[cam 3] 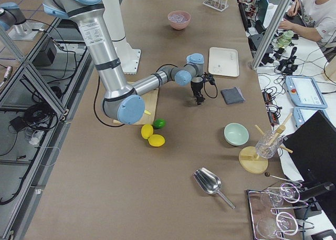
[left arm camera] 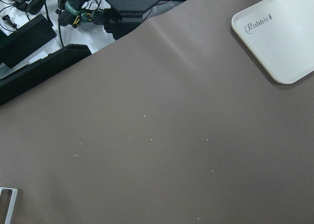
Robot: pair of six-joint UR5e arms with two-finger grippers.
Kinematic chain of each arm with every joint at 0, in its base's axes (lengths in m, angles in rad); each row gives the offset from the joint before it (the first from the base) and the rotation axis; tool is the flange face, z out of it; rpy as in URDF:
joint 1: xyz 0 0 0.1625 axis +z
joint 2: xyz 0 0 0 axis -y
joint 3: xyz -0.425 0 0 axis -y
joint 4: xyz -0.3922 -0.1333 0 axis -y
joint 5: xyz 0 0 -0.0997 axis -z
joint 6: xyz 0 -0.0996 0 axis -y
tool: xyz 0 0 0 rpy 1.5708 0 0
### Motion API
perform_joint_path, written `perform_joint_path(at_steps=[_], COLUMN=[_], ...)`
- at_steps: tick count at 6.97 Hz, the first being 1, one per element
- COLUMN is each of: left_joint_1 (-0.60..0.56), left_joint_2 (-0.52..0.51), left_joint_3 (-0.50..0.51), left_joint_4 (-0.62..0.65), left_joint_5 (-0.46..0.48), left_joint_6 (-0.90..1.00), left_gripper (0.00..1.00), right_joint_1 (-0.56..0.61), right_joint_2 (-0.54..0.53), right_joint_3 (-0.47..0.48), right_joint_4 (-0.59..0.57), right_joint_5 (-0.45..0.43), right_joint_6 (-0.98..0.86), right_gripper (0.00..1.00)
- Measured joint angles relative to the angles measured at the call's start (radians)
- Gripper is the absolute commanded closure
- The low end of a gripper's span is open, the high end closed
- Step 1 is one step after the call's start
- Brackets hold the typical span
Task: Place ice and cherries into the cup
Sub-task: 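Lower the right gripper onto the dark cherries and grasp their stem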
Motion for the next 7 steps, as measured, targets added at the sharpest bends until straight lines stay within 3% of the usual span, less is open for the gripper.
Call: perform_joint_path(at_steps=[2, 7], left_joint_1=[0.0, -0.001], left_joint_2=[0.009, 0.063], left_joint_3=[-0.001, -0.001], left_joint_4=[-0.013, -0.088], left_joint_5=[0.0, 0.0], left_joint_6=[0.0, -0.001], left_gripper=[0.02, 0.02], right_joint_1=[0.0, 0.006], right_joint_2=[0.011, 0.016], right_joint_3=[-0.001, 0.001], right_joint_4=[0.0, 0.0], right_joint_5=[0.004, 0.005], right_joint_6=[0.001, 0.003], right_gripper=[1.0, 1.0])
